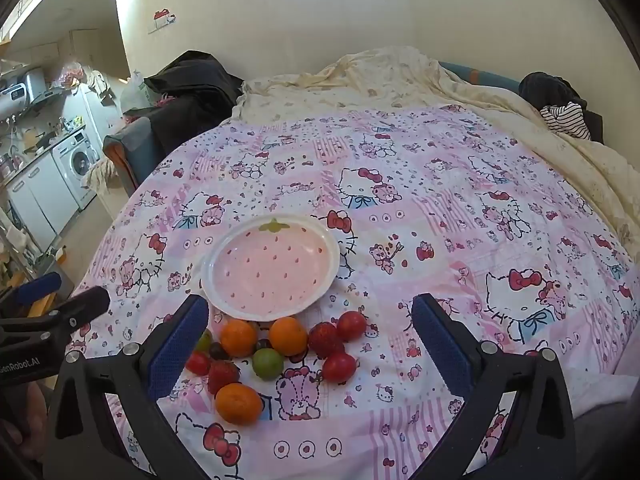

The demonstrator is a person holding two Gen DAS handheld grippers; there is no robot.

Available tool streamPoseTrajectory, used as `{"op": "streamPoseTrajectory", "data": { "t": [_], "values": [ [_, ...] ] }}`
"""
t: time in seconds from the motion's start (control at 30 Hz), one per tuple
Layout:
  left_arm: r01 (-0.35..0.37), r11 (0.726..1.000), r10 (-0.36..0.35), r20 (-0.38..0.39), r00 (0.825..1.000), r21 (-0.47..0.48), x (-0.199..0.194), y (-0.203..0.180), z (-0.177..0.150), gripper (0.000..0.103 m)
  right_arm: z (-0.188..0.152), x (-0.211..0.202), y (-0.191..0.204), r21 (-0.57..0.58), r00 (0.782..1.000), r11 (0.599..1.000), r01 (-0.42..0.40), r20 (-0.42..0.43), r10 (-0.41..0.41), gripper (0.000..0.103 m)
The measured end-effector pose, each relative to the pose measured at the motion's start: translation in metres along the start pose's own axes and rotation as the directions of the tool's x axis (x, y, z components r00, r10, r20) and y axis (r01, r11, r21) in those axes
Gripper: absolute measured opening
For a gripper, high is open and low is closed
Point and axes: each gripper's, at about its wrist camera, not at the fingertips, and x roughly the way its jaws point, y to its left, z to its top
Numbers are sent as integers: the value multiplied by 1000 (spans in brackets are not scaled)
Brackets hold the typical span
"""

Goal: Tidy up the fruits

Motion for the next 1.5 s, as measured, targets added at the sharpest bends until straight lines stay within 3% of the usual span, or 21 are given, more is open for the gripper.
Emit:
{"op": "streamPoseTrajectory", "data": {
  "t": [0.1,0.13,0.3,1.5],
  "values": [
    [18,1000,-18,-20,1000,-6,7,4,4,103,0,-1,-1,-2,1000,1000,2,6,-2,103],
    [-15,1000,15,27,1000,3,1,1,3,103,0,1,0,-7,1000,1000,8,-4,-8,103],
    [-9,1000,9,42,999,-14,-2,4,1,103,0,0,0,-6,1000,1000,6,-5,-6,103],
    [0,1000,0,33,999,-5,-3,-1,0,103,1,0,-2,-12,1000,1000,18,-1,-18,103]
  ]
}}
